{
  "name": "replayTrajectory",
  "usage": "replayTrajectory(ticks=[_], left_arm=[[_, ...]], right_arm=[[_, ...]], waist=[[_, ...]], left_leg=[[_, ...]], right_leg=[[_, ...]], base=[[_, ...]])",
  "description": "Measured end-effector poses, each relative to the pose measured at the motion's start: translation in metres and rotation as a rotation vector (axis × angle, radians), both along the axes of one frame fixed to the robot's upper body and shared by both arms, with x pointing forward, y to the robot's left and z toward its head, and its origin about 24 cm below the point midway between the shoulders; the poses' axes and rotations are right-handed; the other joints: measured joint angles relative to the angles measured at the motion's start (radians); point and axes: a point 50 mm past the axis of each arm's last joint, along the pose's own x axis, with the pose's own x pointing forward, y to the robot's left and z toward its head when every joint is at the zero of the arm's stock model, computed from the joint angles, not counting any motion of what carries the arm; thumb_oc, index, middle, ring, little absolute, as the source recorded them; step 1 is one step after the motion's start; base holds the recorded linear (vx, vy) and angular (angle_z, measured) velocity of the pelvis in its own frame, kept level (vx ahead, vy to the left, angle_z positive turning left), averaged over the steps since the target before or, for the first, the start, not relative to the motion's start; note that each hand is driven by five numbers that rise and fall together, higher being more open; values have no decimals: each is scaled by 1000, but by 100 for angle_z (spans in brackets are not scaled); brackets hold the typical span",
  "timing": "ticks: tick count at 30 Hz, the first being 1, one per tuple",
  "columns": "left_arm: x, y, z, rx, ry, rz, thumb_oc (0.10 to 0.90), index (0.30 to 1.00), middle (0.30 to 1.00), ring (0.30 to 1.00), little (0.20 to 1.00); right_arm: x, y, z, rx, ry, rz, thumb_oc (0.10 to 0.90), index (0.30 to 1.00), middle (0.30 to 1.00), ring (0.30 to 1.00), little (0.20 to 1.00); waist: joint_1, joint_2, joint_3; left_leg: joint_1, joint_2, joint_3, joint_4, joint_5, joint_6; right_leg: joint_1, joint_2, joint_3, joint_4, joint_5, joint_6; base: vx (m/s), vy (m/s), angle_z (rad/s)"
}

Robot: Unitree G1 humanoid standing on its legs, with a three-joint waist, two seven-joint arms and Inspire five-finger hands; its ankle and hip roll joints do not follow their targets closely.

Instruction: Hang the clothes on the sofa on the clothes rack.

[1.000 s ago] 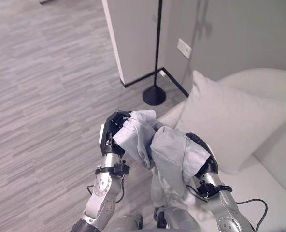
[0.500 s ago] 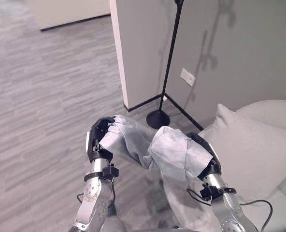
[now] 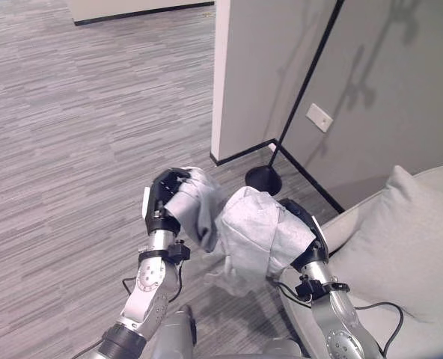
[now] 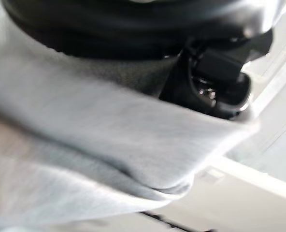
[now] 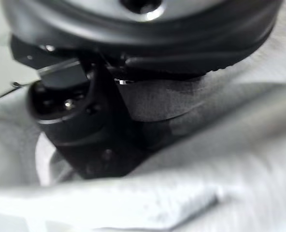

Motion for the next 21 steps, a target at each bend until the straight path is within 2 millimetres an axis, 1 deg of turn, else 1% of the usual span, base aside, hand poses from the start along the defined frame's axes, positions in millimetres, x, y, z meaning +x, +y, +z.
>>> replayTrajectory(ticks=[1, 2, 3, 4, 5, 6, 7, 8, 9, 11, 12, 13, 14, 15, 16, 17, 18, 19, 20, 21], left_arm=[[-3, 8, 0, 34, 2, 26, 400, 300, 300, 300, 300], [-4, 12, 0, 32, 2, 46, 400, 300, 300, 300, 300], [-6, 14, -1, 16, 5, 67, 400, 300, 300, 300, 300], [-13, 26, -3, 8, 18, 123, 400, 300, 300, 300, 300], [-13, 26, -3, 8, 18, 123, 400, 300, 300, 300, 300], [-21, 29, -6, -5, 37, 134, 400, 300, 300, 300, 300], [-24, 30, -8, -15, 48, 135, 400, 300, 300, 300, 300], [-27, 26, -13, -67, 73, 129, 400, 300, 300, 300, 300], [-27, 26, -14, -82, 79, 123, 400, 300, 300, 300, 300], [-25, 17, -17, -102, 99, 81, 400, 300, 300, 300, 300], [-25, 10, -19, -117, 109, 49, 400, 300, 300, 300, 300], [-22, 1, -22, -170, 129, -7, 400, 300, 300, 300, 300], [-22, -1, -23, -185, 136, -27, 400, 300, 300, 300, 300], [-23, -3, -24, -197, 148, -37, 400, 300, 300, 300, 300], [-25, -6, -29, -210, 178, -50, 400, 300, 300, 300, 300], [-26, -8, -30, -220, 186, -54, 400, 300, 300, 300, 300], [-27, -9, -32, -224, 196, -52, 400, 300, 300, 300, 300], [-34, -14, -38, -257, 228, -48, 400, 300, 300, 300, 300], [-35, -14, -37, -257, 223, -53, 400, 300, 300, 300, 300], [-30, -11, -34, -241, 210, -57, 400, 300, 300, 300, 300]], right_arm=[[-4, 5, 0, 11, 3, 0, 400, 300, 300, 300, 300], [-4, 7, 0, 4, -6, 7, 400, 300, 300, 300, 300], [-4, 10, 1, 9, -10, 16, 400, 300, 300, 300, 300], [-2, 17, 1, 13, -12, 47, 400, 300, 300, 300, 300], [-2, 17, 1, 13, -12, 47, 400, 300, 300, 300, 300], [-2, 19, 4, 23, -28, 63, 400, 300, 300, 300, 300], [0, 20, 4, 14, -32, 74, 400, 300, 300, 300, 300], [5, 21, 8, -1, -55, 100, 400, 300, 300, 300, 300], [7, 21, 10, -10, -68, 112, 400, 300, 300, 300, 300], [7, 19, 10, -17, -69, 114, 400, 300, 300, 300, 300], [6, 18, 9, -14, -59, 113, 400, 300, 300, 300, 300], [7, 18, 8, 10, -46, 112, 400, 300, 300, 300, 300], [6, 20, 8, 18, -41, 114, 400, 300, 300, 300, 300], [6, 22, 6, 30, -34, 116, 400, 300, 300, 300, 300], [4, 25, 2, 43, -10, 122, 400, 300, 300, 300, 300], [4, 27, -1, 41, 1, 131, 400, 300, 300, 300, 300], [3, 28, -4, 36, 17, 137, 400, 300, 300, 300, 300], [0, 26, -15, -3, 71, 152, 400, 300, 300, 300, 300], [-2, 26, -16, -3, 78, 153, 400, 300, 300, 300, 300], [3, 24, -19, -23, 82, 154, 400, 300, 300, 300, 300]], waist=[[9, -15, -5], [15, -8, -2], [9, 0, 4], [33, 14, 9], [33, 14, 9], [21, 6, 3], [30, -2, 2], [22, -2, 3], [12, -1, 6], [-16, -1, 5], [-30, 3, 6], [-49, 11, 12], [-53, 8, 10], [-51, -1, 6], [-55, 9, 9], [-54, 15, 6], [-49, 27, 0], [-42, 91, -43], [-36, 78, -55], [-20, 60, -53]], left_leg=[[44, -36, 16, -53, 10, 37], [67, -29, 15, -91, 27, 44], [101, -23, 20, -140, 39, 60], [157, 6, 35, -224, 54, 64], [157, 6, 35, -224, 54, 64], [187, -4, 80, -268, 85, 66], [210, -9, 111, -289, 92, 64], [227, -14, 125, -310, 83, 67], [229, -14, 128, -317, 85, 63], [236, -24, 125, -324, 84, 60], [240, -37, 108, -324, 67, 56], [246, -49, 91, -312, 54, 60], [260, -59, 89, -320, 50, 59], [275, -69, 81, -319, 35, 58], [320, -71, 76, -319, 17, 48], [339, -69, 71, -313, -12, 48], [345, -60, 68, -299, -30, 33], [368, 2, 62, -245, -81, -4], [370, 3, 51, -206, -90, -19], [330, 9, 41, -59, -121, -72]], right_leg=[[-5, -15, -52, 15, 94, -1], [-14, -15, -52, 28, 105, 10], [-34, 29, -31, 61, 51, 33], [-81, 139, -11, 116, -82, 41], [-81, 139, -11, 116, -82, 41], [-125, 244, -96, 141, -165, 45], [-141, 271, -111, 125, -187, 28], [-178, 351, -125, 82, -192, 21], [-198, 386, -130, 45, -188, 25], [-226, 416, -123, -17, -177, 36], [-249, 420, -120, -53, -169, 47], [-265, 399, -136, -169, -147, 79], [-277, 380, -146, -205, -138, 92], [-265, 367, -163, -234, -140, 86], [-246, 355, -179, -250, -133, 74], [-228, 355, -182, -225, -131, 63], [-219, 360, -181, -198, -130, 42], [-205, 395, -219, -134, -145, -3], [-168, 394, -224, -169, -117, 7], [-114, 402, -240, -206, -78, -104]], base=[[255, 514, -29], [171, 324, -17], [167, 392, -59], [142, 294, -50], [213, 370, -70], [200, 185, -47], [300, 172, -83], [224, 96, -66], [400, 85, -35], [385, 32, 11], [436, -14, 37], [420, 15, 33], [413, 14, 34], [478, 22, 11], [518, -8, 12], [587, -30, 15], [287, -84, 12], [226, -145, 14], [222, -176, 16], [268, -178, 26]])
